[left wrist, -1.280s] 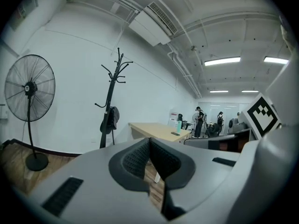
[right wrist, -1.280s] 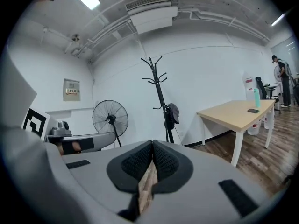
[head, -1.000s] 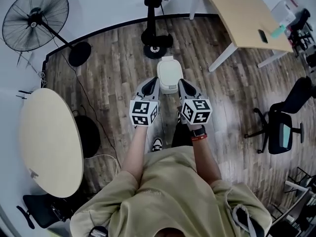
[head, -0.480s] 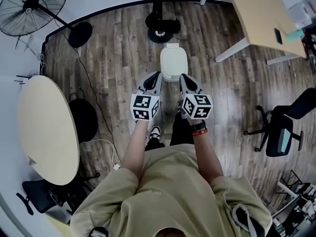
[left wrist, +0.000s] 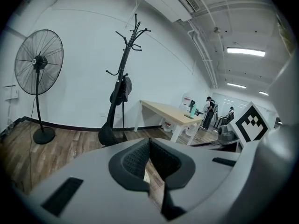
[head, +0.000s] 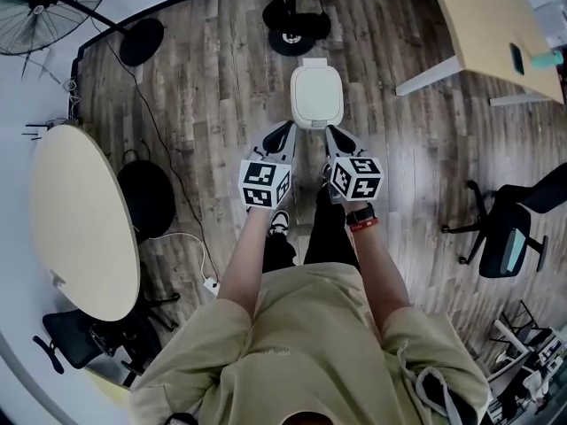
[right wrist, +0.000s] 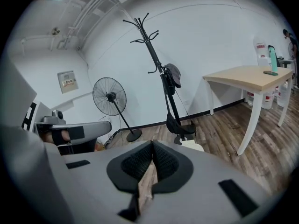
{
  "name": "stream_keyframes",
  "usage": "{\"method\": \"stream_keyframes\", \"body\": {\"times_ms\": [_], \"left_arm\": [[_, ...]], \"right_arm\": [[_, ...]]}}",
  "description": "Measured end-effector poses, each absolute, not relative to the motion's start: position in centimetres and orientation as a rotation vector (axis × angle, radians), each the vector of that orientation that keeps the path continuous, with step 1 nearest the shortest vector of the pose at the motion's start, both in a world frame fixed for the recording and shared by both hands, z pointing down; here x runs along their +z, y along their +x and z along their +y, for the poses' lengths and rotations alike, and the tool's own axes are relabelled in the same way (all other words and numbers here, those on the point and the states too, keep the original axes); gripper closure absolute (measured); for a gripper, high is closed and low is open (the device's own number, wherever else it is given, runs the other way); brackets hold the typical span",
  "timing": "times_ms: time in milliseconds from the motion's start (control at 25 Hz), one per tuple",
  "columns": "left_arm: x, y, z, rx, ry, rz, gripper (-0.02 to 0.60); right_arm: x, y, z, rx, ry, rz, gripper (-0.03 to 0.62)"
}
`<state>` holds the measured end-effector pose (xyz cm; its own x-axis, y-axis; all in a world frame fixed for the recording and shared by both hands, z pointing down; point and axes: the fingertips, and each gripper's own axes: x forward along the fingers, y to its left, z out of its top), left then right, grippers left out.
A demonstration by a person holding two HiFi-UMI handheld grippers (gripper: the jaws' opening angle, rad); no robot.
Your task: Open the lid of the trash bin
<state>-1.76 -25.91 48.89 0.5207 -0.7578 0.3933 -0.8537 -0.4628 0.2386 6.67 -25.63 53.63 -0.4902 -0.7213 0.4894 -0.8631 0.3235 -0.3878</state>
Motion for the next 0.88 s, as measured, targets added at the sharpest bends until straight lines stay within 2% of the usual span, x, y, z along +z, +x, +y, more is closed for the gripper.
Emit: {"method": "stream_keyframes", "body": {"times_ms": [880], "left_arm": [[65.9,-1.2,-28.9,0.407,2.24,-1.232,0.557]], "right_arm": [[74.8,6.9,-29.5,1.137,1.279,-2.189,0.591]]}}
